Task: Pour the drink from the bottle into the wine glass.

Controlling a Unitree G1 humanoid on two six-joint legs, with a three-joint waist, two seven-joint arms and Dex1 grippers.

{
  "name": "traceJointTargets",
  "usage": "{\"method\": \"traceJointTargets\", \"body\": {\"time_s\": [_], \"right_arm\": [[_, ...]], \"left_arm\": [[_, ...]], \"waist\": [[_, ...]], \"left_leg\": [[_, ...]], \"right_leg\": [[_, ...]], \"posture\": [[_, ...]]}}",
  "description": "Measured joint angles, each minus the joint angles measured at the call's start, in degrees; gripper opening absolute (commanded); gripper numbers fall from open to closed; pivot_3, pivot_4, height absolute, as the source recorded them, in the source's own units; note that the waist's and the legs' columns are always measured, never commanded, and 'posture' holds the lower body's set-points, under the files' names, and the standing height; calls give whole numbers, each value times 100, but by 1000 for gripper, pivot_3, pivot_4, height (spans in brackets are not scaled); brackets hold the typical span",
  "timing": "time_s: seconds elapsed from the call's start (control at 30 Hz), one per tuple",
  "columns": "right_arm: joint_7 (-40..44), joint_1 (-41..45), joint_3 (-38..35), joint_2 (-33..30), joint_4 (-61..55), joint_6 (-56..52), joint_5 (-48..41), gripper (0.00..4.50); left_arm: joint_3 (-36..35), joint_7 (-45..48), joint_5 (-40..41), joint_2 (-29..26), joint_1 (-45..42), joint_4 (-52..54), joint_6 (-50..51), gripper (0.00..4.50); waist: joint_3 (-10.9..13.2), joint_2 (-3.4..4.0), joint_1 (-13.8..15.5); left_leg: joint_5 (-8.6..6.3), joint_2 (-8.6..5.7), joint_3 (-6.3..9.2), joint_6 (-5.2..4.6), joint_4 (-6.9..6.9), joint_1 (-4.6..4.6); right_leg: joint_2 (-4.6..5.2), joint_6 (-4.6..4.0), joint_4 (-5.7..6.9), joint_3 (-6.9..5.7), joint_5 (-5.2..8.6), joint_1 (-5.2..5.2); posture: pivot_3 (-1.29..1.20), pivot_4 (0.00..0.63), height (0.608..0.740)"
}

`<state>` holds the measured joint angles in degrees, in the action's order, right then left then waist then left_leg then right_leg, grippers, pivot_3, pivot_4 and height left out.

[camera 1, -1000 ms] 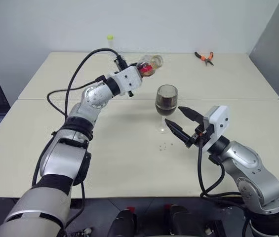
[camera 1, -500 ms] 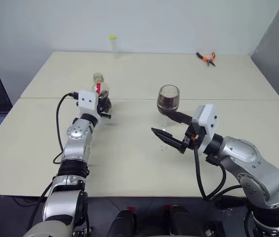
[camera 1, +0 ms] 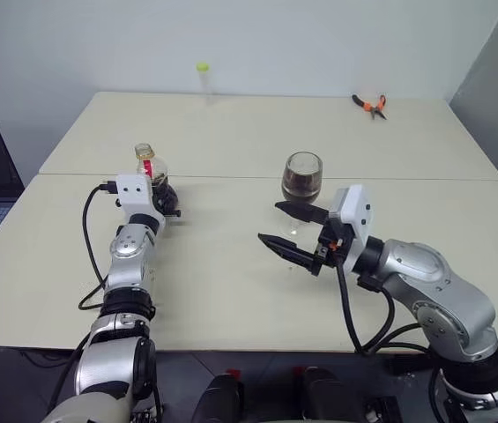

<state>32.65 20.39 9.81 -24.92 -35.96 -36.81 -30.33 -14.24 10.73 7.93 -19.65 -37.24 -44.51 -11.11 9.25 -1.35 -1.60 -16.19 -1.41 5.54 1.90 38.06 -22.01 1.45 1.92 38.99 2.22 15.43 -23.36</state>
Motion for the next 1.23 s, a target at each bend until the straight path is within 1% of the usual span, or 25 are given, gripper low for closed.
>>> {"method": "traceJointTargets", "body": {"time_s": [0.07, 0.17, 0.27, 0.3, 0.4, 0.47, 0.53, 0.6, 0.67, 0.7, 0.8, 0.87, 0.97, 1.07, 1.23], "right_arm": [[0, 0, 3, 0, 11, 0, -1, 3258], [3, 0, 1, -6, 10, 0, -7, 3258], [33, -17, -10, -35, -7, 0, -24, 3258], [69, -71, -30, -68, -39, 3, -32, 3258], [107, -276, -153, -173, -91, 53, -25, 3258], [105, -607, -346, -259, -167, 274, 21, 3258], [91, -886, -564, -333, -168, 396, 81, 3258], [10, -1124, -768, -261, -161, 553, 101, 3258], [-226, -1452, -982, 98, 67, 963, 257, 3258], [-384, -1598, -1042, 320, 345, 1206, 409, 3258], [-686, -1770, -1054, 705, 1146, 1866, 891, 3258], [-938, -1710, -1082, 1008, 1668, 2396, 1184, 3258], [-1359, -1494, -1175, 1455, 2520, 3010, 1510, 3258], [-1537, -1390, -1228, 1544, 3007, 3362, 1657, 3258], [-1536, -1244, -1249, 1591, 3309, 3662, 1787, 3258]], "left_arm": [[-26, 3, 5, -7, -58, -163, -98, 2328], [-28, 20, 11, -10, -35, -306, -182, 3299], [-33, 68, 72, -10, 123, -240, -194, 4267], [-35, 88, 114, -2, 297, 7, -172, 4481], [-39, 115, 177, 1, 761, 842, 54, 4481], [-38, 62, 237, -2, 1324, 1983, 452, 4481], [-48, -33, 252, -5, 1734, 2792, 803, 4481], [-69, -180, 259, -2, 2184, 3676, 1284, 4481], [-100, -433, 218, 106, 2738, 4625, 1746, 4481], [-70, -522, 196, 198, 2964, 4937, 1903, 4481], [43, -654, 121, 357, 3207, 5310, 2202, 4481], [63, -688, 110, 435, 3193, 5377, 2262, 4481], [158, -639, 110, 507, 3184, 5414, 2292, 4481], [235, -600, 105, 530, 3207, 5427, 2294, 4481], [236, -498, 101, 526, 3209, 5429, 2270, 4481]], "waist": [[-1, 0, -1], [-1, 0, -4], [-1, 0, -5], [-1, 0, -6], [-1, 0, -5], [-1, 0, -3], [-1, 0, 0], [-4, -1, 1], [-20, -6, -3], [-21, -4, 1], [-19, -2, 11], [-21, -1, 11], [-20, 0, 4], [-19, 2, 5], [-19, 2, 2]], "left_leg": [[0, 0, 0, 0, 0, 1], [0, 1, 0, -1, -1, 1], [-1, 3, 2, -1, -2, 1], [-1, 4, 2, -1, -3, 1], [-1, 4, 2, -1, -5, 0], [-1, 5, 3, 0, -8, 0], [-1, 2, 1, -1, -7, 3], [-4, 6, 3, -6, -8, 12], [-5, 10, 0, -5, -14, 17], [-5, 7, -2, -5, -14, 18], [-5, 4, -6, -5, -11, 21], [-5, 4, -8, -5, -12, 23], [-3, 7, -16, -2, -14, 22], [-1, 9, -17, 1, -15, 21], [-4, 10, -17, -3, -15, 21]], "right_leg": [[0, 0, 1, 0, 0, 0], [0, 0, 0, 0, 0, 0], [0, 0, 0, 0, 0, 0], [3, 0, 0, 0, 0, 0], [24, 0, -1, 1, 0, -1], [27, 0, -3, 3, 0, 1], [29, 0, -1, 5, 0, 2], [27, 0, -1, 6, 0, 10], [26, 0, -5, 8, 1, 13], [27, 0, -5, 11, 1, 16], [23, 0, -1, 6, 0, 16], [-1, 0, -1, 7, 0, 17], [-4, 0, -3, 14, 0, 14], [-5, 0, -4, 14, 1, 12], [-6, -1, -4, 15, 1, 12]], "posture": [[0, 150, 740], [0, 150, 740], [0, 150, 740], [0, 150, 740], [0, 150, 740], [0, 150, 740], [0, 150, 740], [0, 150, 740], [0, 150, 740], [0, 150, 740], [0, 150, 740], [0, 150, 740], [0, 150, 740], [0, 150, 740], [0, 150, 740]]}}
